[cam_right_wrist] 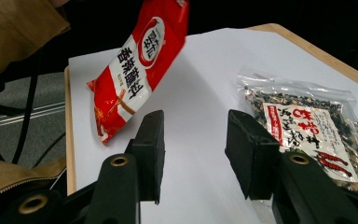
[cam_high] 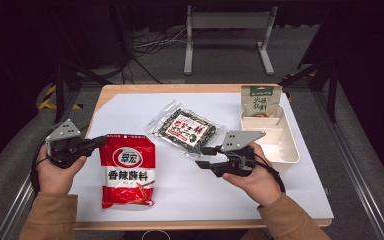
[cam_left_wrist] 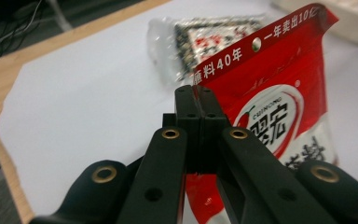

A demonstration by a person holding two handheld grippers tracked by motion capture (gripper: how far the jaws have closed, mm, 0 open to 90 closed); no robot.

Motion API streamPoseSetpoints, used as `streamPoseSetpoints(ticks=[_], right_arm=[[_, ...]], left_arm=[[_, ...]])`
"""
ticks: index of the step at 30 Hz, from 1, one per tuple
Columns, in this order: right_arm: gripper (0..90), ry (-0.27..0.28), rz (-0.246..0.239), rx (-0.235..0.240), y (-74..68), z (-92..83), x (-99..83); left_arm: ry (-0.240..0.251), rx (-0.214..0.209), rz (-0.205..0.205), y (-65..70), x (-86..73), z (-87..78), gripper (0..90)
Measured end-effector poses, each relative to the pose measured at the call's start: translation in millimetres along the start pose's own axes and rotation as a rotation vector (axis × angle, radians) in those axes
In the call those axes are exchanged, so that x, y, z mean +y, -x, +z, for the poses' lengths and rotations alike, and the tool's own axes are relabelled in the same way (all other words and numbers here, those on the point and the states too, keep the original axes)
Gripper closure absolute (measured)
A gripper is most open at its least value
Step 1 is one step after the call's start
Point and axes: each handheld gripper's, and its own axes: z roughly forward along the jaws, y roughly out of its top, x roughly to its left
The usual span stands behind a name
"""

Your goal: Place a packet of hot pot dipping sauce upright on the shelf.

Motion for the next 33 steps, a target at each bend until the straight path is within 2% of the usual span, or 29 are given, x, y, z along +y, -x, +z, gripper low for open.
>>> streamPoseSetpoints(ticks=[2, 3, 7, 8, 12, 16, 22, 26, 30, 33], right_arm=[[57.3, 0.002, -0.005, 0.005, -0.5, 2.2, 2.3], [57.2, 0.006, -0.007, 0.009, -0.9, 3.0, 3.2], [56.9, 0.014, -0.014, 0.023, -3.6, 4.2, 4.8], [56.9, 0.014, -0.014, 0.023, -3.6, 4.2, 4.8], [56.4, 0.021, -0.011, 0.016, -3.5, 1.4, 4.1], [56.2, 0.029, 0.001, 0.006, -1.0, -0.6, 1.6], [53.7, 0.032, 0.006, -0.003, 0.7, 1.6, 1.0], [51.0, 0.029, -0.005, -0.002, 0.3, 5.7, 1.4], [46.9, 0.003, -0.014, 0.025, -2.7, 13.9, 1.4], [45.4, -0.029, -0.026, 0.037, -5.4, 21.1, 0.1]], left_arm=[[0.040, -0.046, 0.018, 8.2, 4.1, -9.8, 90.0], [0.054, -0.064, 0.039, 11.9, 6.6, -14.5, 90.0], [0.103, -0.116, 0.105, 27.7, 15.1, -29.6, 90.0], [0.103, -0.116, 0.105, 27.7, 15.1, -29.6, 90.0], [0.122, -0.161, 0.132, 32.7, 19.0, -31.6, 90.0], [0.137, -0.188, 0.161, 41.8, 25.0, -29.7, 90.0], [0.151, -0.196, 0.194, 54.0, 32.6, -30.3, 90.0], [0.168, -0.215, 0.211, 59.1, 35.7, -32.8, 90.0], [0.186, -0.254, 0.221, 64.0, 38.2, -33.4, 90.0], [0.191, -0.297, 0.230, 68.2, 40.2, -31.5, 90.0]])
